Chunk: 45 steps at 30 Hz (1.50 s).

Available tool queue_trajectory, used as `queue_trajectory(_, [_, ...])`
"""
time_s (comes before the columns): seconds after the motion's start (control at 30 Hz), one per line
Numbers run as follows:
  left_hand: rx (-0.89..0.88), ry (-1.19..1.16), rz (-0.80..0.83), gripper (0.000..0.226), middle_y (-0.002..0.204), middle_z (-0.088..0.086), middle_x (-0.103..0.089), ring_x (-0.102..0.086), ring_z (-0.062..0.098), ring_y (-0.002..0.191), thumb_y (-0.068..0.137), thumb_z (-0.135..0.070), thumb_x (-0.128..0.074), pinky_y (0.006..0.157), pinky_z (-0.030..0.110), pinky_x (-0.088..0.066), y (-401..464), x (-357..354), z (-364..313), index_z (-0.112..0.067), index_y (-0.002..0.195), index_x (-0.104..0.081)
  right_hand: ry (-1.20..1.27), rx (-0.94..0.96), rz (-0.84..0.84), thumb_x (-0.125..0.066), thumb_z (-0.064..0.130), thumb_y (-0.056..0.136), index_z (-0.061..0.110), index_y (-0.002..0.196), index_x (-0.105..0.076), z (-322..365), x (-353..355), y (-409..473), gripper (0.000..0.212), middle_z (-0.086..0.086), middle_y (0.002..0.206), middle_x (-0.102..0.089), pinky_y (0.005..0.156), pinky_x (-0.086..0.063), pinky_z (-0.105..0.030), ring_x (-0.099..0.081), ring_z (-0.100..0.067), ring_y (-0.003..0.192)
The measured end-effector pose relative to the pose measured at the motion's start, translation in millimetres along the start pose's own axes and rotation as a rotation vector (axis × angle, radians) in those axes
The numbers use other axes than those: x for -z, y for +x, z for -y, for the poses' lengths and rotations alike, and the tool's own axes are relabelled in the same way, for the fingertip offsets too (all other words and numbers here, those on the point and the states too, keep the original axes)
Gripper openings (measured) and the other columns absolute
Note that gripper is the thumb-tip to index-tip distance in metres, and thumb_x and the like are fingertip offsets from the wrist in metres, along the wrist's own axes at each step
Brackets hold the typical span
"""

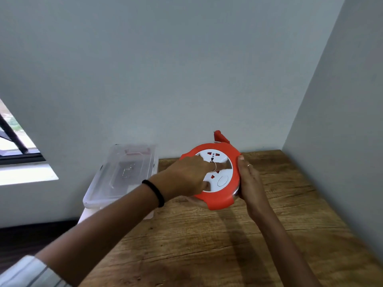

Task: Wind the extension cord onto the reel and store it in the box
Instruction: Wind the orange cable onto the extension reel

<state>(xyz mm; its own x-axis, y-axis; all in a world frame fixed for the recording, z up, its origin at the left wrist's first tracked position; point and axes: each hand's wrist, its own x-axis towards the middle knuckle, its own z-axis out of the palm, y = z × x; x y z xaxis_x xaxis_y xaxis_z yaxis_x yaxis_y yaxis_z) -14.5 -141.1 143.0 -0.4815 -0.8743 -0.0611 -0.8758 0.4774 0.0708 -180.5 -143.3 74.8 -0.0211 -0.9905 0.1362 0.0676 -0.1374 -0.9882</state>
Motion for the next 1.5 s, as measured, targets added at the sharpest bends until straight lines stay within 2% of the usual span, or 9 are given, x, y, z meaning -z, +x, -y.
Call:
queue_trajectory(0.17, [-0.117, 0.232, 0.100, 0.059, 0.132, 0.010, -0.043, -0.055, 0.025, 0.101, 0.096, -0.025, -0.048, 0.072, 0.032, -0.043, 0, 10, 12, -0.046, 0.146, -0.025, -0.010, -0.044, 0.020, -0.039, 0.049, 0.096, 0.018, 0.100, -0.068, -2, -3, -3, 0.042, -0.015, 0.088, -0.071, 0.065, -0.053, -0.030, -0.068, -0.021, 0.077])
queue_trajectory(0.27, [-0.178, 0.362, 0.078, 0.060, 0.142, 0.013, -0.037, -0.056, 0.023, 0.093, 0.098, -0.020, -0.042, 0.064, 0.027, -0.031, -3, 23, 17, -0.050, 0.145, -0.022, 0.050, -0.058, 0.006, -0.038, 0.043, 0.099, 0.020, 0.086, -0.065, -8, -9, -7, 0.038, 0.004, 0.064, -0.067, 0.049, -0.046, -0.014, -0.064, -0.004, 0.059])
queue_trajectory(0.4, [-0.174, 0.351, 0.081, 0.060, 0.141, 0.010, -0.037, -0.054, 0.021, 0.086, 0.097, -0.021, -0.044, 0.051, 0.023, -0.024, -7, 23, 25, -0.051, 0.145, -0.022, 0.039, -0.029, -0.001, -0.038, 0.045, 0.098, 0.021, 0.089, -0.068, -7, -15, -5, 0.039, -0.002, 0.078, -0.070, 0.057, -0.051, -0.020, -0.067, -0.010, 0.072])
queue_trajectory(0.8, [-0.117, 0.279, -0.016, 0.064, 0.133, 0.000, -0.049, -0.058, 0.022, 0.102, 0.091, -0.034, -0.055, 0.066, 0.026, -0.035, -2, 10, 29, -0.056, 0.142, -0.022, -0.042, -0.069, -0.014, -0.045, 0.053, 0.092, -0.002, 0.094, -0.061, 1, -10, 6, 0.058, -0.014, 0.078, -0.062, 0.063, -0.047, -0.035, -0.059, -0.022, 0.069])
queue_trajectory(0.9, [-0.119, 0.231, -0.049, 0.066, 0.134, -0.005, -0.054, -0.058, 0.021, 0.108, 0.086, -0.042, -0.060, 0.073, 0.027, -0.041, -2, 4, 27, -0.056, 0.141, -0.024, -0.058, -0.064, -0.034, -0.052, 0.051, 0.091, -0.006, 0.088, -0.061, 3, -7, 10, 0.058, -0.009, 0.069, -0.061, 0.060, -0.045, -0.029, -0.057, -0.018, 0.062])
queue_trajectory(1.03, [-0.158, 0.127, -0.079, 0.063, 0.130, -0.008, -0.061, -0.061, 0.018, 0.109, 0.082, -0.050, -0.059, 0.082, 0.030, -0.053, -5, -19, 27, -0.045, 0.141, -0.038, -0.086, -0.078, -0.024, -0.054, 0.047, 0.091, -0.008, 0.087, -0.063, -4, -2, 10, 0.056, -0.027, 0.077, -0.064, 0.065, -0.047, -0.033, -0.060, -0.025, 0.067])
queue_trajectory(1.17, [-0.029, 0.061, -0.090, 0.060, 0.129, -0.007, -0.060, -0.059, 0.022, 0.112, 0.082, -0.052, -0.059, 0.085, 0.031, -0.049, -7, -38, 22, -0.036, 0.138, -0.046, -0.128, -0.154, 0.015, -0.051, 0.048, 0.092, 0.009, 0.080, -0.067, -19, 0, -1, 0.043, -0.003, 0.064, -0.067, 0.053, -0.048, -0.020, -0.063, -0.014, 0.058])
queue_trajectory(1.4, [0.119, -0.070, -0.037, 0.060, 0.139, -0.007, -0.053, -0.047, 0.021, 0.127, 0.084, -0.045, -0.057, 0.091, 0.033, -0.045, -8, -76, 1, -0.036, 0.141, -0.040, -0.346, -0.243, -0.021, -0.054, 0.046, 0.091, 0.018, 0.100, -0.064, -61, 3, -8, 0.032, 0.001, 0.085, -0.071, 0.065, -0.057, -0.032, -0.069, -0.013, 0.077])
queue_trajectory(1.5, [0.167, -0.103, 0.024, 0.062, 0.142, -0.006, -0.049, -0.039, 0.024, 0.134, 0.083, -0.043, -0.057, 0.097, 0.039, -0.045, -6, -96, -4, -0.040, 0.142, -0.037, -0.446, -0.210, -0.028, -0.055, 0.038, 0.093, 0.015, 0.099, -0.066, -75, 6, -7, 0.027, 0.002, 0.084, -0.069, 0.063, -0.051, -0.026, -0.065, -0.009, 0.077])
